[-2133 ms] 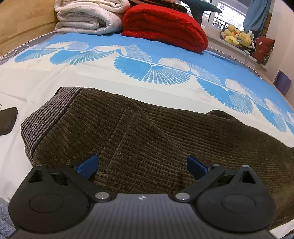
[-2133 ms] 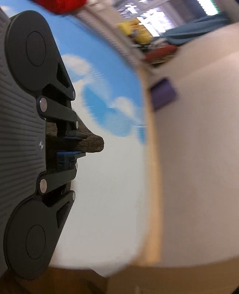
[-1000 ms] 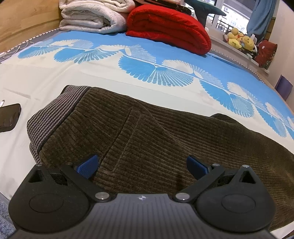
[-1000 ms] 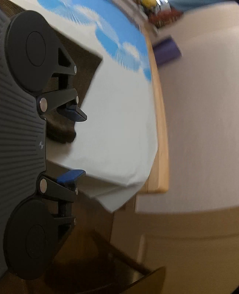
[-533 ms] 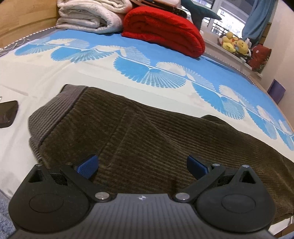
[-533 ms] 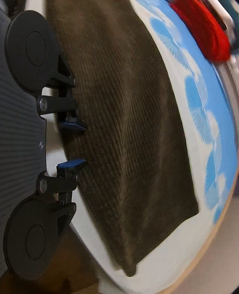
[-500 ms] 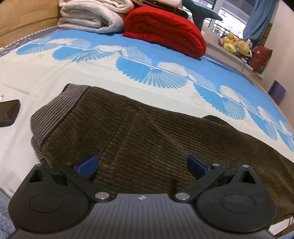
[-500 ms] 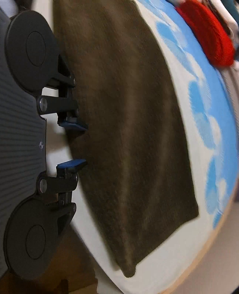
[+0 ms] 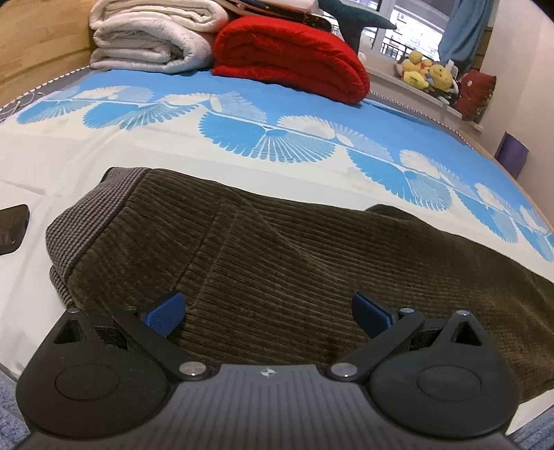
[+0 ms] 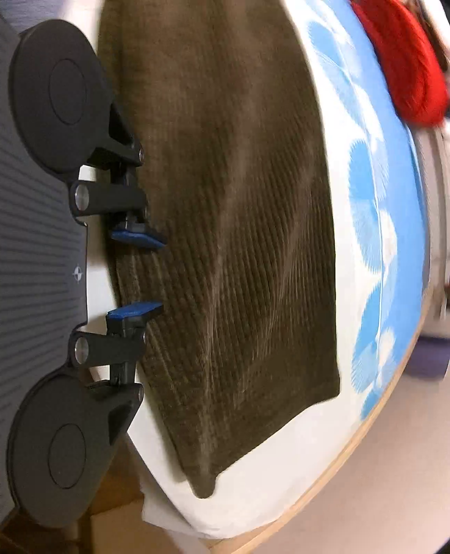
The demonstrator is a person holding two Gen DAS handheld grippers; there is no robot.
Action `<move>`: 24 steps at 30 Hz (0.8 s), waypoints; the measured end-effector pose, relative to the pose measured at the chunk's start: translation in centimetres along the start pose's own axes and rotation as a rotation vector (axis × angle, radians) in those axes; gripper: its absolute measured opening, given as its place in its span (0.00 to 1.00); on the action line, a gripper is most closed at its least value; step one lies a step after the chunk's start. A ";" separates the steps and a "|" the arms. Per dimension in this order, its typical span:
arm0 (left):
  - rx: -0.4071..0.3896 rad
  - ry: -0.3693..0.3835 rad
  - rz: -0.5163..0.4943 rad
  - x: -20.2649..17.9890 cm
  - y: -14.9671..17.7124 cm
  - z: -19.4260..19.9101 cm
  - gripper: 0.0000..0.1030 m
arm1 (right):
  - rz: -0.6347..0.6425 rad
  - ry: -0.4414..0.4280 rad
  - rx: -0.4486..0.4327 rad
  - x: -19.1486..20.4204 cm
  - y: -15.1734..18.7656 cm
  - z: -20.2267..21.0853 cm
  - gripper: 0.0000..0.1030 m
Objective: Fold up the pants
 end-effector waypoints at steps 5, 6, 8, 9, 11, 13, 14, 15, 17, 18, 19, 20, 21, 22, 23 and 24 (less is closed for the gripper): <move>-0.011 0.012 0.002 -0.2 -0.2 -0.7 0.99 | -0.240 0.036 -0.239 -5.0 -6.9 1.8 0.36; -0.011 0.010 0.001 -0.3 -0.3 -0.9 0.99 | -0.289 0.056 -0.286 -6.2 -8.6 1.6 0.36; -0.013 0.006 0.005 -0.4 -0.5 -1.3 0.99 | -0.371 0.079 -0.318 -8.2 -11.7 -0.1 0.36; -0.012 0.005 0.006 -0.5 -0.6 -1.5 0.99 | -0.405 0.094 -0.315 -9.0 -13.1 -1.5 0.36; -0.009 -0.002 0.004 -0.7 -0.7 -1.9 0.99 | -0.442 0.121 -0.274 -10.0 -15.3 -4.5 0.36; -0.006 -0.009 0.006 -0.7 -0.8 -2.2 0.99 | -0.457 0.144 -0.216 -10.5 -16.6 -8.0 0.33; 0.000 -0.010 0.007 -0.8 -0.8 -2.4 0.99 | -0.452 0.166 -0.170 -10.5 -17.0 -9.8 0.16; 0.005 -0.008 0.007 -0.8 -0.8 -2.6 0.99 | -0.438 0.188 -0.129 -10.2 -17.0 -11.6 0.00; 0.010 -0.016 -0.005 -0.9 -0.8 -2.9 0.99 | -0.386 0.249 -0.073 -9.4 -17.0 -14.8 0.00; 0.009 -0.022 -0.014 -0.9 -0.9 -3.0 0.99 | -0.364 0.275 -0.070 -9.1 -17.1 -15.8 0.00; 0.009 -0.030 -0.024 -1.0 -0.9 -3.2 0.99 | -0.344 0.303 -0.066 -8.9 -16.9 -17.0 0.00; 0.012 -0.036 -0.030 -1.0 -0.8 -3.4 0.99 | -0.335 0.328 -0.059 -9.0 -16.7 -18.3 0.00; 0.014 -0.038 -0.031 -1.0 -0.8 -3.5 0.99 | -0.338 0.329 -0.055 -9.0 -16.3 -19.2 0.00; 0.017 -0.037 -0.030 -1.0 -0.8 -3.7 0.99 | -0.331 0.329 -0.076 -8.8 -16.4 -19.6 0.00; 0.017 -0.038 -0.028 -1.0 -0.9 -3.8 0.99 | -0.314 0.331 -0.085 -8.6 -16.3 -19.6 0.00; 0.015 -0.038 -0.028 -1.1 -0.9 -3.8 0.99 | -0.297 0.328 -0.088 -8.5 -16.3 -19.7 0.00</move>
Point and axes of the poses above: each gripper's, at about its wrist camera, not at the fingertips, and z roughly against the way its jaws point, x to its left, y to its underside, the point moved 4 cm from there along -z, roughly the way its jaws point, and after that the axes turned 9 degrees about -x, right-handed, at the moved point
